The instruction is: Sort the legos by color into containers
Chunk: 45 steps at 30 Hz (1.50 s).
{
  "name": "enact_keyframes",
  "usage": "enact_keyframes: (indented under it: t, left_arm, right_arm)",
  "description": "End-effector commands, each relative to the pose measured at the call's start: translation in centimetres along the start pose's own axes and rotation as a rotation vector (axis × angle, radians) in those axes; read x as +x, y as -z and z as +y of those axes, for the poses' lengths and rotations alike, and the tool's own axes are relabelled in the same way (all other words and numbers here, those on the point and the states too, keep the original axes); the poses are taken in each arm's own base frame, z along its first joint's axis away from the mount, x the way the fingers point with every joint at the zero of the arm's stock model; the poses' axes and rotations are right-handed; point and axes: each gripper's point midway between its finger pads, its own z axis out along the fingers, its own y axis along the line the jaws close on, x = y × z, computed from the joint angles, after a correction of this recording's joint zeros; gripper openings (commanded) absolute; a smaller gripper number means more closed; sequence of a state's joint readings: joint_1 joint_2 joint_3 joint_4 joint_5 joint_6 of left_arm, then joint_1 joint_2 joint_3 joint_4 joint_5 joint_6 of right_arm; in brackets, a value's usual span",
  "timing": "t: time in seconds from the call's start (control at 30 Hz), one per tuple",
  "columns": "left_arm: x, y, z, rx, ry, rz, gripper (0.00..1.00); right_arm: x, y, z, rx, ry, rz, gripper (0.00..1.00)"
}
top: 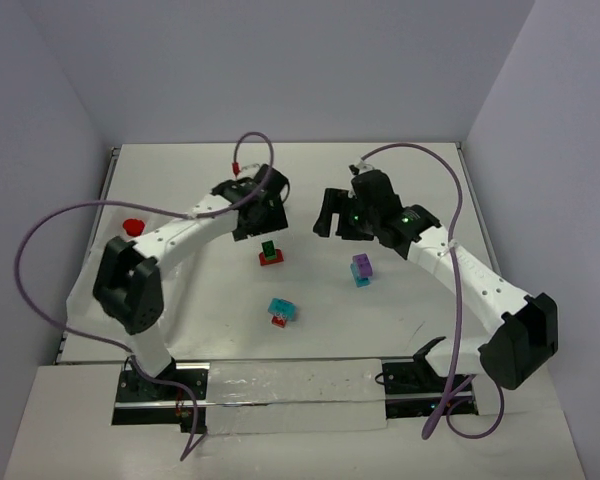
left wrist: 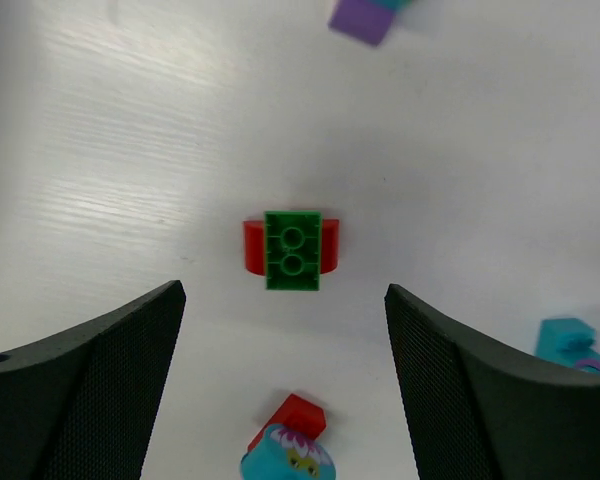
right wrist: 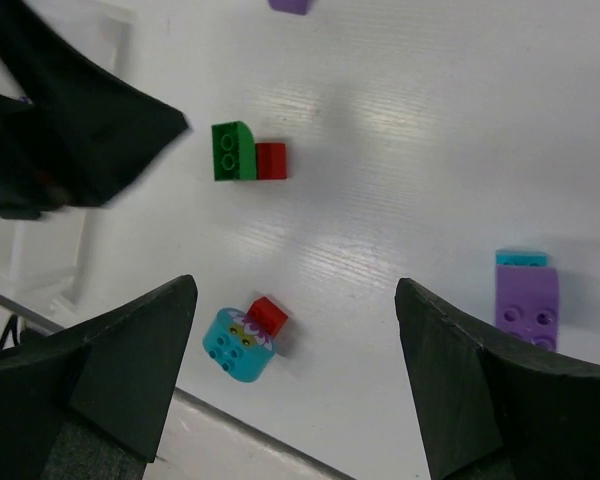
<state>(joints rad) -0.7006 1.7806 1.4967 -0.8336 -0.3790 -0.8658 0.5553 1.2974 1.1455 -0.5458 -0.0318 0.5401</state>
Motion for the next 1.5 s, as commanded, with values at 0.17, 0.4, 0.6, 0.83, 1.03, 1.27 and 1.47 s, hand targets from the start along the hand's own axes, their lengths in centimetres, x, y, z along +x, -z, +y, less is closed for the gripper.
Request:
enact_keyframes:
  t: [0.17, 0.4, 0.6, 0.83, 1.03, 1.27, 1.47]
  left_arm:
    - [-10.3, 9.1, 12.2, -0.034, 0.241, -0.247, 0.87]
    - [-10.9, 9.9, 14.8, -0.062, 0.328, -0.282, 0.87]
    - [-10.3, 9.6, 15.4, -0.083, 0.347, -0.266, 0.87]
    - [-10.2, 9.5, 15.2, -0.068, 0.348, -0.264, 0.87]
    - [-10.0, 9.3, 15.3, -0.071, 0.346, -0.260, 0.87]
    - [-9.9, 9.3, 15.5, -0.077, 0.341, -0.261, 0.87]
    - [-9.8, 9.4, 15.6, -0.076, 0.345, -0.264, 0.87]
  right_arm:
    - [1.0, -3.5, 5.4, 0.089, 0.261, 0.022, 0.87]
    - [4.0, -9.2, 8.9, 0.148, 0.406, 0.131, 0.89]
    - [6.1, -13.3, 8.8, 0.199, 0.424, 0.200, 0.89]
    - [8.0, -15.8, 8.0, 0.218, 0.431, 0.245, 0.83]
    - [8.6, -17.1, 7.9, 0.218, 0.438, 0.258, 0.70]
    - [8.9, -17.4, 7.6, 0.223, 0.445, 0.259, 0.63]
    - [9.3, -17.8, 7.4, 0.225, 0.446, 0.267, 0.62]
